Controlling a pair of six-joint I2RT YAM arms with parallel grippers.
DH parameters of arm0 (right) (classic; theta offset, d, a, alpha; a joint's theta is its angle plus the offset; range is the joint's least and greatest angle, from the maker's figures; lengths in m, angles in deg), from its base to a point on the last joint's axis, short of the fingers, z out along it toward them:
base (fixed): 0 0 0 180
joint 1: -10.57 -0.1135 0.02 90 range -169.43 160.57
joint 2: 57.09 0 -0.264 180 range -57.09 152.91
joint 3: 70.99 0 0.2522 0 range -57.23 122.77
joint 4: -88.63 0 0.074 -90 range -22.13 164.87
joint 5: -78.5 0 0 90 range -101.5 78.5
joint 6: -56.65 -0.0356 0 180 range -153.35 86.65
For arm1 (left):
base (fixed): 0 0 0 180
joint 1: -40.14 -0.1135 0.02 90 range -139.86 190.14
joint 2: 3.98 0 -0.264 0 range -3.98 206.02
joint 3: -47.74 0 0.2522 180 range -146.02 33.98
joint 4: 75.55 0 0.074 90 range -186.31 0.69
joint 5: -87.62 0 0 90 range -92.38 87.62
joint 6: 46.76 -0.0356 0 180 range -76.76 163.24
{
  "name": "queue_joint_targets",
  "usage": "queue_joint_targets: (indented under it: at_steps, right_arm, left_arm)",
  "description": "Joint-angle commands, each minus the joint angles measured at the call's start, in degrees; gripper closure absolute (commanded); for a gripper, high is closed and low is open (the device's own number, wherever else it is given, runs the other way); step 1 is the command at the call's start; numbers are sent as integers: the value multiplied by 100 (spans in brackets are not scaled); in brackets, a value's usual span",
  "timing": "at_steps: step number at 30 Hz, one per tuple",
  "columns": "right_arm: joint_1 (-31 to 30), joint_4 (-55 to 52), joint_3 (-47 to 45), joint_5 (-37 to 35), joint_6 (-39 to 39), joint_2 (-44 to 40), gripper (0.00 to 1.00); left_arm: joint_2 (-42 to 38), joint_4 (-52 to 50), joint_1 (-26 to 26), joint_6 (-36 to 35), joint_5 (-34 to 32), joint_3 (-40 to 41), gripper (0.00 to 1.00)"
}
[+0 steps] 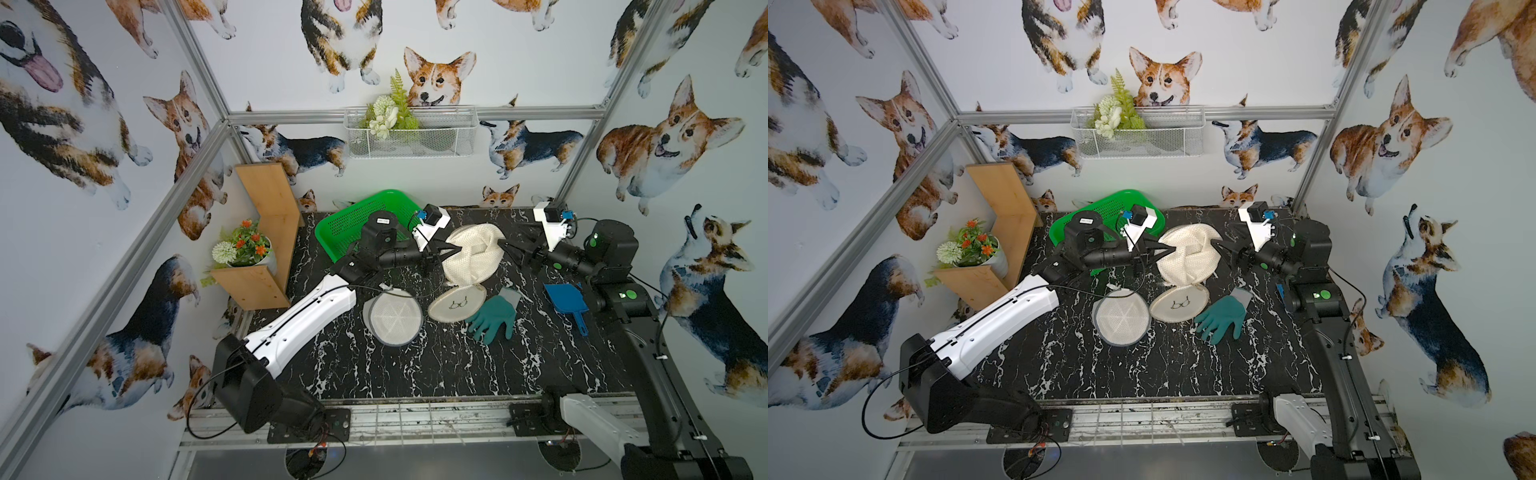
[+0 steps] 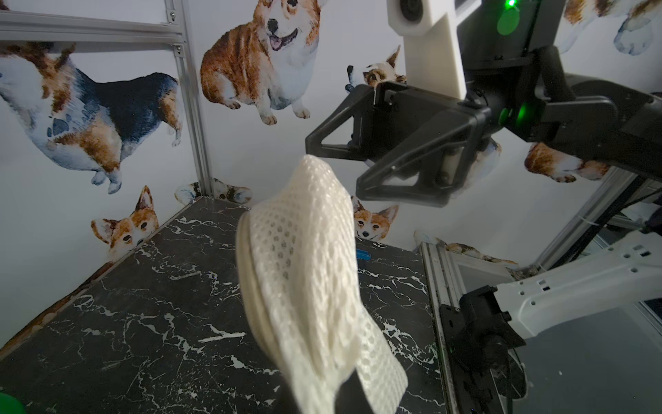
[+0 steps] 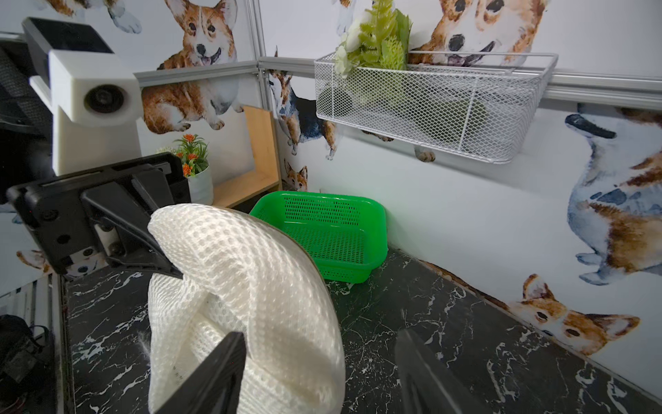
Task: Turn the laundry bag inside out
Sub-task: Turn over the laundry bag.
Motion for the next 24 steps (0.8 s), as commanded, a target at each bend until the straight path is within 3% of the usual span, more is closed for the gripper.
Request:
queue_joint_targets:
  at_steps: [1, 6, 11, 15, 20, 24]
  right_arm:
    - [-93, -459, 181, 279, 777, 128, 35]
    - [-234, -836, 70, 766, 1167, 138, 46]
    - [-340, -1327, 94, 765, 1590, 256, 54]
    - [-392, -1439, 4, 729, 1702, 252, 54]
    - [-402, -1319, -122, 672, 1699, 118, 45]
    - [-400, -1397, -141, 790, 1714, 116, 48]
  left_arm:
    - [49, -517, -16, -517, 340, -160, 100]
    - [146, -1017, -30, -985, 454, -423, 100]
    - [310, -1464, -46, -1388, 712, -727, 100]
    - [446, -1864, -59, -1732, 853, -965, 100]
    - [584, -2534, -56, -2313, 961, -1272, 100]
    - [699, -2999, -65, -2665, 976, -1481, 100]
